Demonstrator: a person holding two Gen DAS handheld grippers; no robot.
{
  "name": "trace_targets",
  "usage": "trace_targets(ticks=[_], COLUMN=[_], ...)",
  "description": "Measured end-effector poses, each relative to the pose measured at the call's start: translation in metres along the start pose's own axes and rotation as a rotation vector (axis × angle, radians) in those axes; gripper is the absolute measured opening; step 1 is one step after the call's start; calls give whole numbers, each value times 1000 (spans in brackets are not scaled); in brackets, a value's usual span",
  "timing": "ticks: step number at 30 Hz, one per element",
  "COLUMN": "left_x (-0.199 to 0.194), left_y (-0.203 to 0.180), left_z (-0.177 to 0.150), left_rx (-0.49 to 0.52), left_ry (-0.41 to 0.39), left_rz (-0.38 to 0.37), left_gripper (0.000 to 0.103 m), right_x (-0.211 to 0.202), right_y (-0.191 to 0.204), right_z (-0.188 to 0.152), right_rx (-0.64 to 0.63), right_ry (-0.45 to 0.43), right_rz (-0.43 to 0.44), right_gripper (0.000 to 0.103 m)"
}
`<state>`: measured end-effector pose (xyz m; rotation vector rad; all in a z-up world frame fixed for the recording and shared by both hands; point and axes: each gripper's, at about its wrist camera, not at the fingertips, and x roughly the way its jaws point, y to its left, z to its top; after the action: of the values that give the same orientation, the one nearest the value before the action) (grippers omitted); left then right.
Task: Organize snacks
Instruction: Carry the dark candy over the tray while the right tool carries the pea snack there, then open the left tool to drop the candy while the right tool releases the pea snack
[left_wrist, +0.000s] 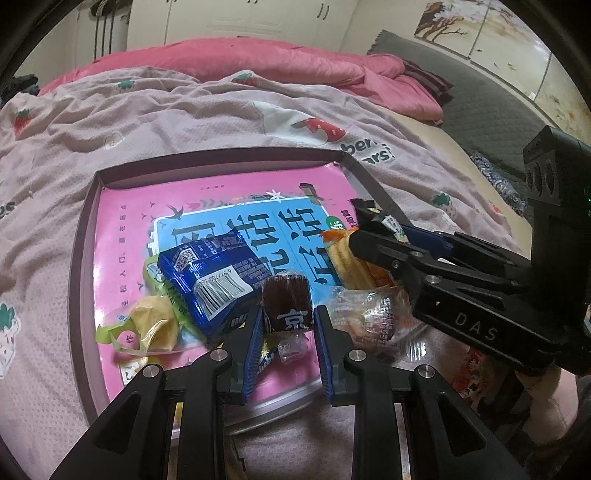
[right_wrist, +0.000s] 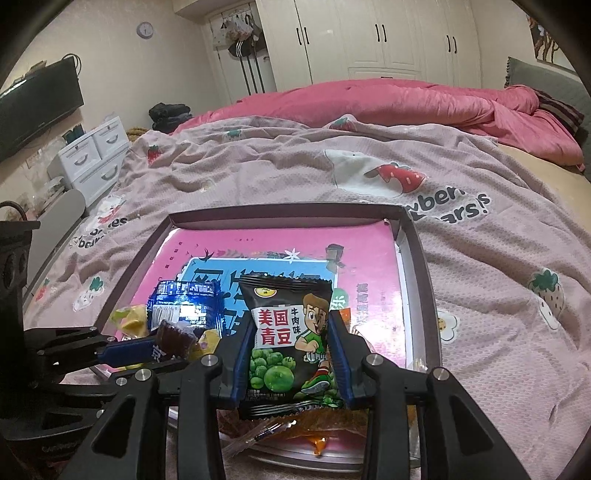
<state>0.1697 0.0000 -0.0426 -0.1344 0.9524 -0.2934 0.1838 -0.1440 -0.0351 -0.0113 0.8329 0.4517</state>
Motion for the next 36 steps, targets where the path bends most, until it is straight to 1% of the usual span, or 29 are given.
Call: trace_targets(ticks=[20, 27, 30, 36], left_x=[-2, -2, -2, -2], left_y=[-1, -1, -1, 0], left_z=[0, 0, -1, 0], left_rx=[9, 7, 5, -4], left_ry=[-1, 0, 0, 0], left_rz=[9, 9, 11, 9], left_gripper=[28, 28, 28, 28], right_x=[-4, -11, -15, -22], right_y=[0, -3, -3, -5], right_z=[-2, -1, 1, 0], right_rx=[-1, 5, 7, 8], right_ry=[1, -12, -24, -31], right_rz=[2, -8, -11, -14], right_gripper=[40, 42, 46, 46])
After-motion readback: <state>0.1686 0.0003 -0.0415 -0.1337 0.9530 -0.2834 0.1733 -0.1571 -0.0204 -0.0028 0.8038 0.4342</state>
